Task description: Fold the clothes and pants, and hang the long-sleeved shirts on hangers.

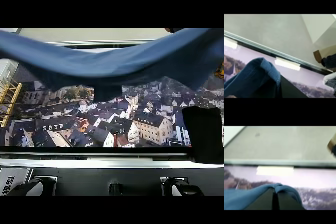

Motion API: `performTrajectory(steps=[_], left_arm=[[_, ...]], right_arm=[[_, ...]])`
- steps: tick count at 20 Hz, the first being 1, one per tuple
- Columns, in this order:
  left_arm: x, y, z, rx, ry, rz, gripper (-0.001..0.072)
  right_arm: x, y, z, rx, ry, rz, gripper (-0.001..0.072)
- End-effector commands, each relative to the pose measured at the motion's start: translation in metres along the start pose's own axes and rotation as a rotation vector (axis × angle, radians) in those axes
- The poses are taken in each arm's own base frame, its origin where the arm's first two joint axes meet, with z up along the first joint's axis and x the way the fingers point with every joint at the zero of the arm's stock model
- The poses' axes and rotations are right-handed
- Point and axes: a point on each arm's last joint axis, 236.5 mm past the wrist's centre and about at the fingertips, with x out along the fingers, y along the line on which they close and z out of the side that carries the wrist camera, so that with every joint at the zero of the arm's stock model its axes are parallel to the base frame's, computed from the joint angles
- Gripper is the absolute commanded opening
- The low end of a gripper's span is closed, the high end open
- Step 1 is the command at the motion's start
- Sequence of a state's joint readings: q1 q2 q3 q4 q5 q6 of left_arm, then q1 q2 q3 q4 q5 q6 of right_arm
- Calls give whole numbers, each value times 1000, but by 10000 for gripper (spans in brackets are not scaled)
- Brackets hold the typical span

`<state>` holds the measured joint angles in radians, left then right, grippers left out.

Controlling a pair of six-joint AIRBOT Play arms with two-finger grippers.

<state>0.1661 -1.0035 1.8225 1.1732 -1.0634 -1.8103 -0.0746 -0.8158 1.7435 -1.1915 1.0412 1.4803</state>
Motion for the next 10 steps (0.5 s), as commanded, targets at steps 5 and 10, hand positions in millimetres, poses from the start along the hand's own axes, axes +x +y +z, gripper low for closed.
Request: performTrajectory(steps=[5, 10], left_arm=[[-24, 32, -81, -92, 288, 157, 11], [59, 76, -248, -192, 763, 240, 12]], right_arm=[[-6, -23, 21, 89, -58, -104, 25], [148, -62, -145, 352, 475, -88, 26]])
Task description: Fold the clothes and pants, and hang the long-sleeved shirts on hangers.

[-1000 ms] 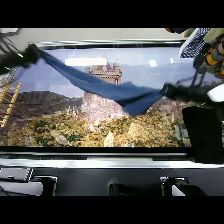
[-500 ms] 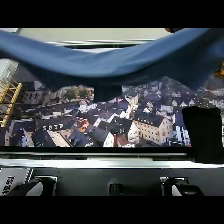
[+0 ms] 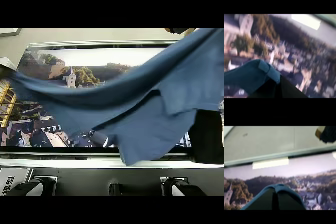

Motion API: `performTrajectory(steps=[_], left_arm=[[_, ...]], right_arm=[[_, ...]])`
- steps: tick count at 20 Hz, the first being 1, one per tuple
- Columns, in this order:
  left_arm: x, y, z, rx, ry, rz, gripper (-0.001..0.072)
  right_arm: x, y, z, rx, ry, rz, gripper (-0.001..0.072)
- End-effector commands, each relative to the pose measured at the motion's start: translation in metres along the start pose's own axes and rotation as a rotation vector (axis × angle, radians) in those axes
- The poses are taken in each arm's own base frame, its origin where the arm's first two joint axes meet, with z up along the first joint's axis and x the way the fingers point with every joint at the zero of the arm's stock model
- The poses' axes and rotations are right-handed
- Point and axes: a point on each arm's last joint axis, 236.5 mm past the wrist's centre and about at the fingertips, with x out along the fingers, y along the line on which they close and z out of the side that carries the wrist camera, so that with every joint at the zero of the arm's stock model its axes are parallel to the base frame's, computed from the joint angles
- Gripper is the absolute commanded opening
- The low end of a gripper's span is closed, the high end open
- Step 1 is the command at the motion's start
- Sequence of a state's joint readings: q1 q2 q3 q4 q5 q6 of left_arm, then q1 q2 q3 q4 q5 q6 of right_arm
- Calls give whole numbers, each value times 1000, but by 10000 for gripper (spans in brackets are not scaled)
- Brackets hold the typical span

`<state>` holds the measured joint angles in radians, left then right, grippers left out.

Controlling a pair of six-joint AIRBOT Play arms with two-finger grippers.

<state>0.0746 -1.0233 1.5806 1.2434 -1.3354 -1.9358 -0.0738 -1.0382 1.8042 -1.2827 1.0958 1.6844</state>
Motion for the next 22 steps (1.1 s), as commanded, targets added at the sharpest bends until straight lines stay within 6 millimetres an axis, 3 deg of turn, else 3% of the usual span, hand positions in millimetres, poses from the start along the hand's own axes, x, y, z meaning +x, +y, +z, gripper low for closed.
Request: performTrajectory(steps=[1, 4, 7, 9, 12, 14, 15, 16, 17, 18, 21, 22], left_arm=[[103, 33, -85, -57, 334, 93, 11], [194, 65, -144, -98, 506, 175, 12], [262, 81, -167, -206, 560, 174, 13], [295, 85, -163, -308, 542, 139, 13], [319, 82, -146, -381, 504, 86, 13], [323, 79, -136, -353, 487, 70, 13], [322, 78, -133, -344, 480, 65, 18], [319, 79, -130, -347, 484, 64, 86], [314, 81, -126, -350, 494, 66, 142], [307, 86, -119, -339, 502, 67, 168], [269, 106, -82, -262, 469, 46, 406], [253, 117, -69, -242, 443, 61, 406]], right_arm=[[124, -28, -108, 189, 399, 21, 26], [222, -66, -210, 325, 624, -4, 26], [286, -100, -292, 433, 718, -45, 25], [310, -105, -323, 522, 733, -33, 25], [332, -107, -340, 614, 711, -21, 26], [335, -110, -343, 618, 707, -25, 28], [332, -109, -343, 622, 718, -22, 88], [326, -108, -343, 629, 743, -14, 157], [315, -108, -341, 632, 777, -8, 178], [299, -112, -333, 620, 811, 4, 210], [238, -144, -297, 511, 873, 24, 228], [212, -162, -286, 470, 893, 0, 338]])
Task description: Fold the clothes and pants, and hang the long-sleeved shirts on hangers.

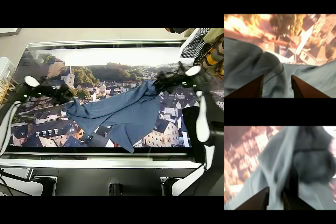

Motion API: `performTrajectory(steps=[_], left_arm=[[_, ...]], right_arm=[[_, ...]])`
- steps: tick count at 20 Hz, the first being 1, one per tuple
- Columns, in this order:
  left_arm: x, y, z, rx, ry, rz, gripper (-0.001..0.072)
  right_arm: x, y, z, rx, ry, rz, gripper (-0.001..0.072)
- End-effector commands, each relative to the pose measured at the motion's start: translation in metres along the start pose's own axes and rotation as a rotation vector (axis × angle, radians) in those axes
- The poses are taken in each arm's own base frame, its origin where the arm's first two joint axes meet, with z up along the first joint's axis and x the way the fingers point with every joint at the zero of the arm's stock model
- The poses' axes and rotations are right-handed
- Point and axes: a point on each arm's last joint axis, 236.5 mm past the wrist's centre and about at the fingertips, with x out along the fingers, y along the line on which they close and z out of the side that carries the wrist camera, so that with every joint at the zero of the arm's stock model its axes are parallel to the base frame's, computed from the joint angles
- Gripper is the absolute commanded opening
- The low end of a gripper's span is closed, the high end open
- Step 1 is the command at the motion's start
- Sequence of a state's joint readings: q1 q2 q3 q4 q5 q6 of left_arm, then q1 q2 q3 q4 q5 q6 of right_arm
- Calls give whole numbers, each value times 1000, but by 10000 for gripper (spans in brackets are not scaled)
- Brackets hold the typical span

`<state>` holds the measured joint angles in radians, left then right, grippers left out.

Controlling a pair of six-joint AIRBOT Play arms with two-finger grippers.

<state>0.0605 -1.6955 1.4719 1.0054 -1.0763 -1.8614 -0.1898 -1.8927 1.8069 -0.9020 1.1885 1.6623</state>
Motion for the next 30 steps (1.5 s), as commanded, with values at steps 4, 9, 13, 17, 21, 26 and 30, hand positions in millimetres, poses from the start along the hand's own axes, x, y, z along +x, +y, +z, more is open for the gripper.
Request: performTrajectory(steps=[4, 9, 13, 17, 21, 26, 30], left_arm=[[-114, 57, 26, 99, -111, 136, 406], [-133, 71, 20, 96, -122, 179, 404], [-129, 67, 18, 106, -116, 178, 403], [-126, 71, 18, 103, -108, 188, 394], [-122, 73, 18, 98, -99, 190, 395], [-103, 81, 13, 142, -31, 187, 560], [-58, 90, 9, 156, 26, 118, 558]], right_arm=[[-125, -71, -52, -62, 83, -123, 513], [-89, -97, -165, 56, 197, -48, 512], [-52, -97, -220, 161, 221, 97, 511], [-28, -102, -251, 201, 240, 113, 460], [-1, -95, -263, 149, 231, 47, 461], [19, -97, -267, 200, 227, -6, 374], [20, -97, -266, 195, 225, -4, 26]])
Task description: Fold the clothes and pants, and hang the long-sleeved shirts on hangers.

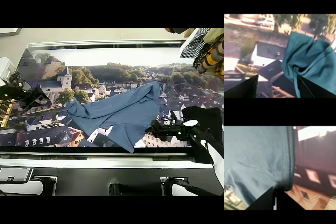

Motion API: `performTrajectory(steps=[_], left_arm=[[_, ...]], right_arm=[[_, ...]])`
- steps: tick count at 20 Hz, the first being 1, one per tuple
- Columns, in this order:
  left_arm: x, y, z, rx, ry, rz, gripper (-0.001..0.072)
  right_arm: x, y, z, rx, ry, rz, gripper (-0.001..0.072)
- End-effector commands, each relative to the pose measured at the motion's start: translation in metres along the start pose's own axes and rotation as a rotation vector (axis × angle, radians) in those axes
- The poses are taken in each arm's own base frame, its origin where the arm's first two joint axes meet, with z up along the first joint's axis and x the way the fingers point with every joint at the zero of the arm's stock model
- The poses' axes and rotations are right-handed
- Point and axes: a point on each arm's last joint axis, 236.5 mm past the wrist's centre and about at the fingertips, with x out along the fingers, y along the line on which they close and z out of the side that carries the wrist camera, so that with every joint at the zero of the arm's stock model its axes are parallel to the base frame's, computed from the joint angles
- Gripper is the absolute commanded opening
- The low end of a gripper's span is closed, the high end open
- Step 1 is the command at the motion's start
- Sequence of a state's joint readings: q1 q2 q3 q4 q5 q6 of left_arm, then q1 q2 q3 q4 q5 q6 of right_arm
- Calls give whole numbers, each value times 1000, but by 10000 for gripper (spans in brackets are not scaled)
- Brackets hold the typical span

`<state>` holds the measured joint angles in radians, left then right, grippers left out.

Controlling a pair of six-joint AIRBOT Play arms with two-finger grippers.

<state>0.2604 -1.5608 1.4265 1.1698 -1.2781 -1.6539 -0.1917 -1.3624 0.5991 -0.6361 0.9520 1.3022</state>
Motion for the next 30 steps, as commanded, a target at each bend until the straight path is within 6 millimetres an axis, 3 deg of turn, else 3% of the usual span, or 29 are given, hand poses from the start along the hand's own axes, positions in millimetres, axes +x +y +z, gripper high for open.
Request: performTrajectory(steps=[1, 5, 11, 12, 13, 15, 16, 17, 18, 19, 22, 24, 27, 30], left_arm=[[38, -8, 0, 33, 17, -96, 556], [79, -36, 6, 55, 23, -262, 556], [126, -45, 0, 57, 43, -243, 553], [133, -45, -3, 58, 55, -240, 526], [138, -45, -6, 56, 67, -238, 489], [142, -44, -8, 53, 77, -237, 331], [141, -44, -7, 51, 74, -237, 236], [138, -44, -7, 51, 75, -240, 87], [133, -45, -5, 55, 78, -246, 13], [125, -47, -3, 64, 79, -254, 13], [75, -63, 15, 111, 18, -291, 12], [16, -80, 35, 113, -99, -315, 11], [-100, -112, 47, 117, -307, -369, 11], [-215, -138, 27, 121, -502, -424, 11]], right_arm=[[2, -1, 3, 7, -16, -9, 26], [-7, 10, 3, -23, -35, 8, 26], [-14, 18, 4, -26, -55, 22, 26], [-15, 20, 4, -25, -59, 28, 26], [-16, 23, 5, -24, -64, 37, 26], [-21, 29, 6, -32, -80, 52, 26], [-24, 32, 6, -41, -91, 56, 26], [-27, 35, 7, -52, -104, 61, 26], [-32, 40, 8, -67, -119, 68, 26], [-37, 46, 9, -80, -135, 80, 26], [-71, 86, 22, -176, -237, 136, 25], [-116, 135, 39, -260, -353, 200, 24], [-203, 226, 55, -407, -535, 311, 24], [-314, 322, 38, -578, -742, 443, 24]])
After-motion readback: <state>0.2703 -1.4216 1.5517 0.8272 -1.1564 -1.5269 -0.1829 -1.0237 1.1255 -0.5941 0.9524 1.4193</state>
